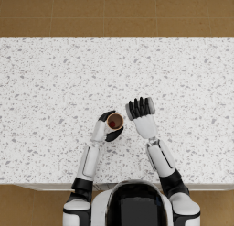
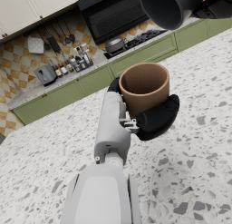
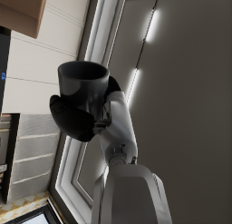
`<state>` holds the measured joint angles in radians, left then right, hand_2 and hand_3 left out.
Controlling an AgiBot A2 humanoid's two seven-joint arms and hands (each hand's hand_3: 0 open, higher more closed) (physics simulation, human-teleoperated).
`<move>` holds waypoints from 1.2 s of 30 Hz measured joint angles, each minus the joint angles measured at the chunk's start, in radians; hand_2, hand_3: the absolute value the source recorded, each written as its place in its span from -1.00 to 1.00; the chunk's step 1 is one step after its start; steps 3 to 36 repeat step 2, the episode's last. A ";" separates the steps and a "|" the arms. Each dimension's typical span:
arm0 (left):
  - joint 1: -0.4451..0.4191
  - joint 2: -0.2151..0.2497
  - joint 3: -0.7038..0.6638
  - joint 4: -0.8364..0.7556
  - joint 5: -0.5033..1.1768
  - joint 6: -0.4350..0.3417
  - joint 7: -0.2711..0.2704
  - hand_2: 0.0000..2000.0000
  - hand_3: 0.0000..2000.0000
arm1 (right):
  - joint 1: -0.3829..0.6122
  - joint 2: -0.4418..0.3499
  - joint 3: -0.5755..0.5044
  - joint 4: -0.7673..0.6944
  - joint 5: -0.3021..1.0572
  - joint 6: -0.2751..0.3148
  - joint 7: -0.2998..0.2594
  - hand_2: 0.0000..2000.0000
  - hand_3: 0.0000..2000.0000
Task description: Pick up two cups and pour the berry on the right into the cup on the left
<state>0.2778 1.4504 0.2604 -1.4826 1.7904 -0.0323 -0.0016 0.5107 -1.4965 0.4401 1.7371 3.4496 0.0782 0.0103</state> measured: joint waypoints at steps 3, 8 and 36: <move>0.000 0.000 0.000 0.000 0.000 0.000 0.000 1.00 0.28 | 0.000 0.000 0.000 0.000 0.000 -0.001 0.000 1.00 0.28; 0.000 0.000 0.000 0.000 0.000 0.000 0.000 1.00 0.28 | 0.000 0.000 0.000 0.000 0.000 -0.001 0.000 1.00 0.28; 0.000 0.000 0.000 0.000 0.000 0.000 0.000 1.00 0.28 | 0.000 0.000 0.000 0.000 0.000 -0.001 0.000 1.00 0.28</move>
